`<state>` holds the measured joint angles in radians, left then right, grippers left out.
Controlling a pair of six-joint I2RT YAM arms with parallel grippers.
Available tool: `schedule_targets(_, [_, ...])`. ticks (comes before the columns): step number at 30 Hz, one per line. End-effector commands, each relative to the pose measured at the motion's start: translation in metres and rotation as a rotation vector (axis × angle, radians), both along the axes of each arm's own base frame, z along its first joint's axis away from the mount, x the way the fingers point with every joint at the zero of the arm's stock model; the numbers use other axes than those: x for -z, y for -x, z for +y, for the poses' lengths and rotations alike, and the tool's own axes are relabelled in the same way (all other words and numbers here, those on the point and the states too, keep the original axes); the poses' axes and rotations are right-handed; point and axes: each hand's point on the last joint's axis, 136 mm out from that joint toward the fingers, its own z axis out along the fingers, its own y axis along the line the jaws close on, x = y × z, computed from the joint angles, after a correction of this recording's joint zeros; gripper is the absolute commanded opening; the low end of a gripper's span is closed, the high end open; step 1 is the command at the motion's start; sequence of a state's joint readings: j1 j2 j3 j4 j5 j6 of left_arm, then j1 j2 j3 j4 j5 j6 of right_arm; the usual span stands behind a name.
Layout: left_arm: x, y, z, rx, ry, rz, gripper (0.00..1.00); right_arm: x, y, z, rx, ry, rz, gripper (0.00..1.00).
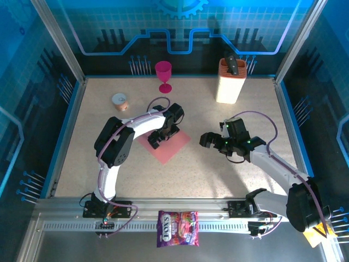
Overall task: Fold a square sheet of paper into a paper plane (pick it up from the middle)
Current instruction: First fold the square sheet of paper in half at the center of the table.
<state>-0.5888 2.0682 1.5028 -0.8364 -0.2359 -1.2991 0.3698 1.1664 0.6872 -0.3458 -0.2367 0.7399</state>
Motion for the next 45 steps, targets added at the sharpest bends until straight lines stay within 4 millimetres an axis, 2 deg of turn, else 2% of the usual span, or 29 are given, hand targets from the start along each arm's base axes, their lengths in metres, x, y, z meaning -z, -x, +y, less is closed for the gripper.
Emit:
schedule_targets(1, [0.013, 0.01, 0.004, 0.001, -0.007, 0.064, 1.0, -0.001, -0.001, -0.003, 0.016, 0.002, -0.009, 0.99])
schedule_targets(13, [0.029, 0.02, 0.01, -0.023, -0.012, 0.094, 0.99, -0.002, -0.001, -0.01, 0.04, 0.007, -0.011, 0.99])
schedule_targets(25, [0.036, 0.023, 0.014, -0.014, -0.002, 0.078, 0.85, -0.003, 0.001, -0.017, 0.063, 0.009, -0.012, 0.99])
schedule_targets(30, [0.013, 0.016, 0.016, 0.061, -0.042, 0.007, 0.73, -0.004, 0.002, -0.016, 0.061, 0.01, -0.013, 0.99])
schedule_targets(34, [-0.017, 0.008, 0.011, 0.163, -0.066, -0.079, 0.57, -0.002, 0.002, -0.017, 0.064, 0.013, -0.011, 0.99])
schedule_targets(36, [-0.032, 0.003, 0.005, 0.234, -0.068, -0.128, 0.43, -0.001, 0.002, -0.018, 0.065, 0.015, -0.007, 0.99])
schedule_targets(37, [-0.039, 0.003, 0.002, 0.257, -0.066, -0.146, 0.4, 0.0, 0.002, -0.018, 0.067, 0.017, -0.007, 0.99])
schedule_targets(41, [-0.068, 0.0, -0.021, 0.4, -0.004, -0.251, 0.38, 0.001, 0.002, -0.019, 0.067, 0.016, -0.002, 0.99])
schedule_targets(45, [-0.109, 0.01, -0.066, 0.602, 0.127, -0.427, 0.4, 0.0, 0.001, -0.023, 0.078, 0.025, -0.002, 0.99])
